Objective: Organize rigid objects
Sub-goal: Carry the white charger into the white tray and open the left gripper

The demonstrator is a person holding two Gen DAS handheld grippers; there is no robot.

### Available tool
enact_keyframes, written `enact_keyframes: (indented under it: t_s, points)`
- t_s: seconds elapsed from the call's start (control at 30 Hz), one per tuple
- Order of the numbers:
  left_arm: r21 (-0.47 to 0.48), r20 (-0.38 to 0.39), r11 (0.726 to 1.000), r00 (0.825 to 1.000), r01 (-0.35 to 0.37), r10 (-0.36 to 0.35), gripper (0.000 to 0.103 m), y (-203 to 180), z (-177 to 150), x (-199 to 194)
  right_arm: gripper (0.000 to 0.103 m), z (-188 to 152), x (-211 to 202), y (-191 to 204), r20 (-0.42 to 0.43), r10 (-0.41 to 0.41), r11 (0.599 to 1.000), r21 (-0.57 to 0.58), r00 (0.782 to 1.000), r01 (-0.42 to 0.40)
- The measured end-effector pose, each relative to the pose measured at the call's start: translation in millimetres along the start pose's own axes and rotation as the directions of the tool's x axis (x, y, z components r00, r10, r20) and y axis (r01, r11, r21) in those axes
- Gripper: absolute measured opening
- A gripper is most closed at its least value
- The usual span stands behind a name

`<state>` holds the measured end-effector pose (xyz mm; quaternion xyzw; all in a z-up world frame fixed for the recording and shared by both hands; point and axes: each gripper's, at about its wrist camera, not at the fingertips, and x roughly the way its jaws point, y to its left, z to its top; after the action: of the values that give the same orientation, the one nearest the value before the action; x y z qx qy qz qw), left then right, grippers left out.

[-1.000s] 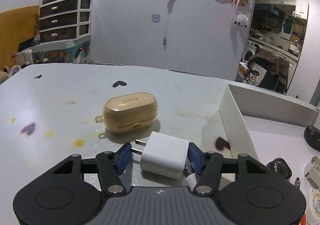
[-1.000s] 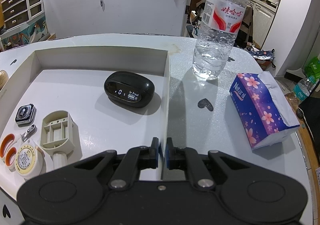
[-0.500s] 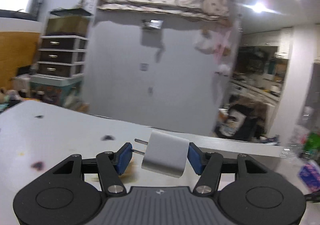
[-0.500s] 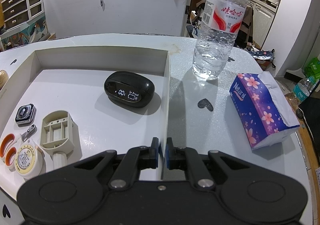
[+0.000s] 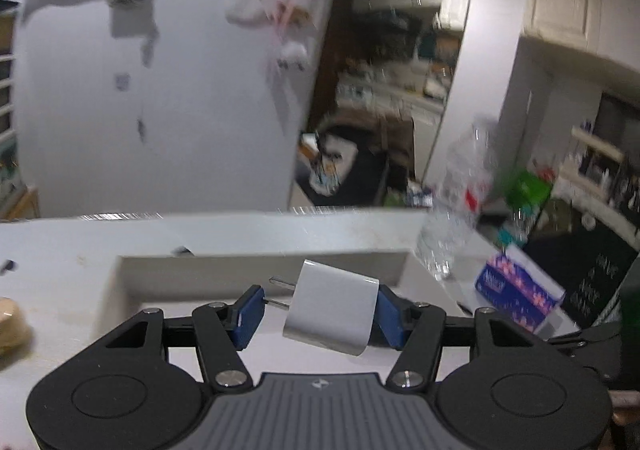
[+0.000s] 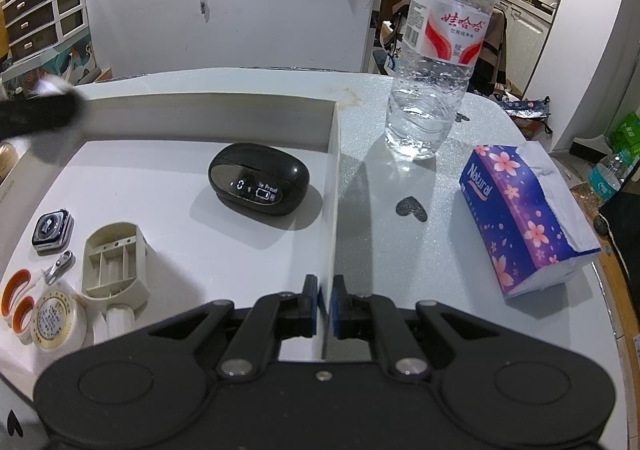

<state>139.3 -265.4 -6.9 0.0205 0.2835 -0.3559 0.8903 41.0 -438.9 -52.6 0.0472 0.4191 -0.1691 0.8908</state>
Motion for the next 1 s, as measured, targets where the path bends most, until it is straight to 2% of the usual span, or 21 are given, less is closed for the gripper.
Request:
enact_keyframes:
  t_s: [0.13,0.27,0.5,0.53,0.57,0.6,1.0]
  points:
    - [0.024,-0.096,1.0,0.995,-0.02,0.022,0.061,-12.0,0.2,36.6,0.007,0.1,0.2,-0.4,0.0,0.001,1.0,0.002,1.0,-0.001]
    - [-0.008,-0.156,0.999,0.987,-0.033,0.031,0.061,-10.6,-2.2,62.5,0.007,0.1,0.5,-0.4,0.0,0.001,1.0,0.001,1.0,-0.001]
    - [-0.015,-0.217,0.999,0.976,-0.034,0.03,0.063,-7.1,-10.1,77.9,0.007,-0.2,0.5,0.3,0.0,0.0,1.0,0.0,1.0,0.0]
    - [-0.018,-0.216,0.999,0.976,-0.037,0.033,0.066,-6.5,-11.0,76.9,0.007,-0.2,0.6,0.0,0.0,0.0,1.0,0.0,1.0,0.0]
    - [-0.014,-0.211,0.999,0.977,-0.043,0.039,0.076,-6.7,-11.7,75.8,0.007,-0.2,0.6,0.1,0.0,0.0,1.0,0.0,1.0,0.0]
    - [-0.007,-0.206,0.999,0.977,-0.048,0.045,0.081,-7.6,-11.6,73.4,0.007,-0.2,0.5,0.1,0.0,0.0,1.0,-0.001,1.0,0.0]
    - [0.029,-0.187,0.999,0.981,-0.041,0.046,0.081,-15.8,-10.5,51.9,0.007,-0.2,0.6,0.0,0.0,0.0,1.0,-0.001,1.0,0.0]
